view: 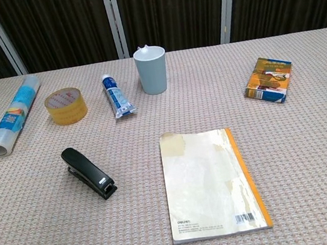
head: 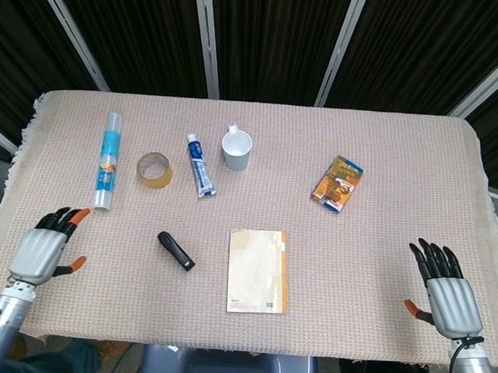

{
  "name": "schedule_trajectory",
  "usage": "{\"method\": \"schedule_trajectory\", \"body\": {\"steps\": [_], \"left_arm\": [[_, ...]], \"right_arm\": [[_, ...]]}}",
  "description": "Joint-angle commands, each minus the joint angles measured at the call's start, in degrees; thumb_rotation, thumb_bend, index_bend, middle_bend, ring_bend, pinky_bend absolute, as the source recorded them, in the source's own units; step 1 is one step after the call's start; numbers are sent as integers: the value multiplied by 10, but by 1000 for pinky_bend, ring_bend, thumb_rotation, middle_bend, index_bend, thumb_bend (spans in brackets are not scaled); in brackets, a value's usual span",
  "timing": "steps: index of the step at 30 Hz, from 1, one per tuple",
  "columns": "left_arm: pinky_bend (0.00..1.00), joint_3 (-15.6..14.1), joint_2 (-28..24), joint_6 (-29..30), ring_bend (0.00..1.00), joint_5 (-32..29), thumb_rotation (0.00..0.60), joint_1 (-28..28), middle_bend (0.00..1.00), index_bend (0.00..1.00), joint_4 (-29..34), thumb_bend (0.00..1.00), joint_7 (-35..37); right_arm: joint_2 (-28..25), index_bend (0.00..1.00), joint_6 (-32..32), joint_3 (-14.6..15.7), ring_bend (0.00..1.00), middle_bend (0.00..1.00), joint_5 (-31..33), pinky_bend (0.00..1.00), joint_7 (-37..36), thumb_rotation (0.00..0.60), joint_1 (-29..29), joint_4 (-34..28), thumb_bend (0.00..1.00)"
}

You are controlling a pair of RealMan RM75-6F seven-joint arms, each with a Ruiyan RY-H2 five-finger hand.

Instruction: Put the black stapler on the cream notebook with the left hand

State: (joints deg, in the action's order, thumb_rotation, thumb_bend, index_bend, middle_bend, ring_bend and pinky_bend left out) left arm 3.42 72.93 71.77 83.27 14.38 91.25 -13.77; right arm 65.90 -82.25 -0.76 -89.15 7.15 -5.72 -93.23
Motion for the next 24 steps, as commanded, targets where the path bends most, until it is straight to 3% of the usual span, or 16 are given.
{"method": "schedule_trajectory", "body": {"steps": [1,12,24], "left_arm": [[194,15,53,-48,105,-17,574,43,151,125,-29,241,-40],[195,39,164,-121,105,-49,574,122,172,153,-84,241,-107],[196,47,213,-159,147,-72,577,176,215,175,-90,253,-159]], "right_arm": [[-3,0,-3,1,0,0,-2,0,-8,600,1,-1,110],[-18,0,-22,0,0,0,-11,0,-39,600,8,-3,110],[-25,0,-37,-8,0,0,-5,0,-59,600,15,0,109]]}}
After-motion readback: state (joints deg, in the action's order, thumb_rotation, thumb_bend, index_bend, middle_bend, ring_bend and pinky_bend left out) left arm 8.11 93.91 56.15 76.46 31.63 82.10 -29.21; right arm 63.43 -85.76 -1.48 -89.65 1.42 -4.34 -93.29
